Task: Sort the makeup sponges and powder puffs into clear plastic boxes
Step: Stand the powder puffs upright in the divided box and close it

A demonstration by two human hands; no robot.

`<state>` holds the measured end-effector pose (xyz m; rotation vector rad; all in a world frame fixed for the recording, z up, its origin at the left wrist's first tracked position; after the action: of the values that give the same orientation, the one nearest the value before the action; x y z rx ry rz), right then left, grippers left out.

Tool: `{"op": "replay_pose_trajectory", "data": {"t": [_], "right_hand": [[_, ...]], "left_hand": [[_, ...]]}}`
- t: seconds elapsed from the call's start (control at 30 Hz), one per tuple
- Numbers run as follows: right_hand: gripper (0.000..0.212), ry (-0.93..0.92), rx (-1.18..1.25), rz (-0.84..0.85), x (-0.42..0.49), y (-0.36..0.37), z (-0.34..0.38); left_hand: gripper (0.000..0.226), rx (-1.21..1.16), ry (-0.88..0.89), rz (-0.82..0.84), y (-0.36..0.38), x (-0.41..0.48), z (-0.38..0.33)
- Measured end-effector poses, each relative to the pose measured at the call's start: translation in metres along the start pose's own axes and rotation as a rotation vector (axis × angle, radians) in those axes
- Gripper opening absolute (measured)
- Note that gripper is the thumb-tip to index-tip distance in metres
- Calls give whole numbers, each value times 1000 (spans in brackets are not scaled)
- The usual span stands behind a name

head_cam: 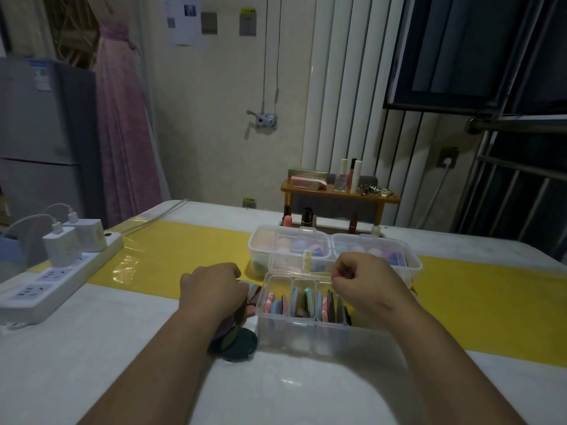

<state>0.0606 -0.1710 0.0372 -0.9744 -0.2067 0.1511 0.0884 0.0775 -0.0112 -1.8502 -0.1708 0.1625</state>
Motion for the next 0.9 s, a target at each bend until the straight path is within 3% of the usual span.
{"op": "replay_pose_trajectory", "data": {"t": [0.17,0.37,0.5,0.6,0.77,0.9], "right_hand": [[13,-1,1,-2,1,1,0],[14,-11,11,-17,0,0,1],[15,-19,27,-26,1,0,1],[15,-26,46,-26,1,0,1],[15,-54,78,-37,1,-2,4],[15,-84,101,-41,0,-3,7]], "left_hand": [[27,-106,43,-110,-10,-4,-4],[16,-460,135,-256,-26,-17,-7],[9,-492,187,-343,-40,-29,-13],[15,-516,248,-379,-46,-39,-21],[15,-739,256,-394,-45,-39,-19],[17,-1058,261,-279,-31,-31,-18]]}}
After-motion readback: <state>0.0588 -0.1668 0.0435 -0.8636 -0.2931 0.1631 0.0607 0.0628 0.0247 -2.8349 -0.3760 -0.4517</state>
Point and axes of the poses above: each hand's wrist, its own x-axis towards the middle knuckle, its own y-axis out of the palm, z = x × y, the point moved 7 cm from there along x, towards the middle knuckle, and after that the axes turned 10 degrees about z, right-handed, at the moved point
